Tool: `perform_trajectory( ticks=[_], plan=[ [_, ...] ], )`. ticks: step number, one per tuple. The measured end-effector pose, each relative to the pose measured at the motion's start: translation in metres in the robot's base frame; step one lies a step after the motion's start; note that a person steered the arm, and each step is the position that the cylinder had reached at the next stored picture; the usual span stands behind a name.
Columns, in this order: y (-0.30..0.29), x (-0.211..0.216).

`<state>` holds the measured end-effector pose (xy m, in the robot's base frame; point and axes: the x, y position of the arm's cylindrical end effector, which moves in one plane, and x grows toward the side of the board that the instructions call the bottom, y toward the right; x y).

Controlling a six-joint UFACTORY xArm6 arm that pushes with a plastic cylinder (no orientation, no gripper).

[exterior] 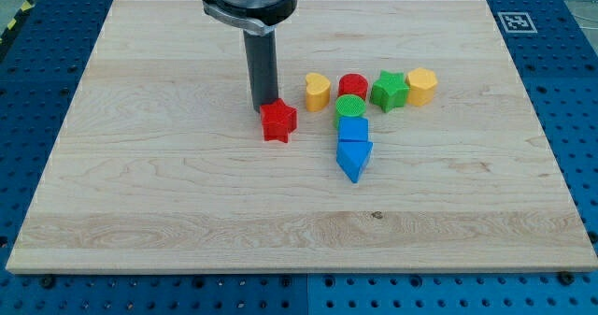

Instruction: Push the red star slightly to the bottom side

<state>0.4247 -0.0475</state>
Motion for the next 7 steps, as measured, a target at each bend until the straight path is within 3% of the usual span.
perform_trajectory(
  ticks=[3, 5, 7],
  plan=[
    [-0.014, 0.012],
    [-0.014, 0.057],
    [-0.022, 0.039]
  ],
)
